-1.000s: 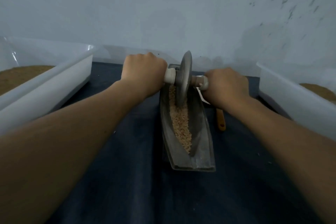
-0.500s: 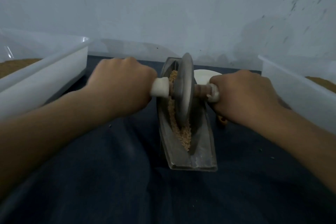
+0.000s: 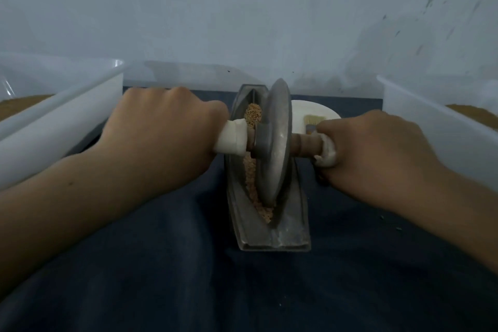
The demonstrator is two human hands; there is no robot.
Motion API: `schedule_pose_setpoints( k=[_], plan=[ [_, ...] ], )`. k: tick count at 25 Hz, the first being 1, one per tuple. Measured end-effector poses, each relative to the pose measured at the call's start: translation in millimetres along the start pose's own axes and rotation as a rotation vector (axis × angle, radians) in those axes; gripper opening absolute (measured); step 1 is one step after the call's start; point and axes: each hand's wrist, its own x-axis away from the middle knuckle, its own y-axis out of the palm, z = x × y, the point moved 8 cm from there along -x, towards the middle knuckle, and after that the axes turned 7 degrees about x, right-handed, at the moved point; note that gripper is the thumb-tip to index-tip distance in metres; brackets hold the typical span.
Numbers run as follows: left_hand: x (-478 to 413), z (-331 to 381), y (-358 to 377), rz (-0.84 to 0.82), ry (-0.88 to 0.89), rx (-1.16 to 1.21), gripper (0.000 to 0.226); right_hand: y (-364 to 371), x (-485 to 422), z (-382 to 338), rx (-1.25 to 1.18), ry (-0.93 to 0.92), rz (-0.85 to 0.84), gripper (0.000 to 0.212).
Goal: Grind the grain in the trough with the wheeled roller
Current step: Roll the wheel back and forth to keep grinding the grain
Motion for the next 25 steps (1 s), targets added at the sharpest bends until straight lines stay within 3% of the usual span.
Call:
schedule_pose_setpoints(
  k=[3,8,11,13,15,18,21,23,25],
  plan=[
    [-7,0,13,-0.048,-0.056,-0.045,0.038,13,-6,3,0.035,0.034,-0.086,0.019],
    [-55,-11,55,-0.095,-0.195,-0.001,0.004,60,-73,0,0.044,0.15,-0.149,0.013],
    [-55,-12,53,-0.108,-0.199,0.006,0.003,58,-74,-1,0.02,0.146,-0.148,0.022],
    [-37,-4,37,-0.075,-0.144,0.001,0.016,44,-48,0,0.018,0.093,-0.133,0.032],
    [-15,4,11,-0.018,-0.06,-0.011,0.032,21,-19,0,0.022,0.032,-0.078,0.025],
    [3,5,-9,0.025,0.005,0.037,0.037,2,3,1,-0.034,-0.032,-0.053,0.018],
    [-12,3,15,-0.091,-0.095,-0.026,0.034,22,-19,1,0.055,0.033,-0.094,0.021],
    [-37,-4,43,-0.118,-0.166,-0.043,0.02,44,-51,0,0.047,0.109,-0.137,0.023],
    [-63,-9,57,-0.149,-0.211,-0.008,0.004,64,-75,1,-0.028,0.171,-0.2,0.008]
  ],
)
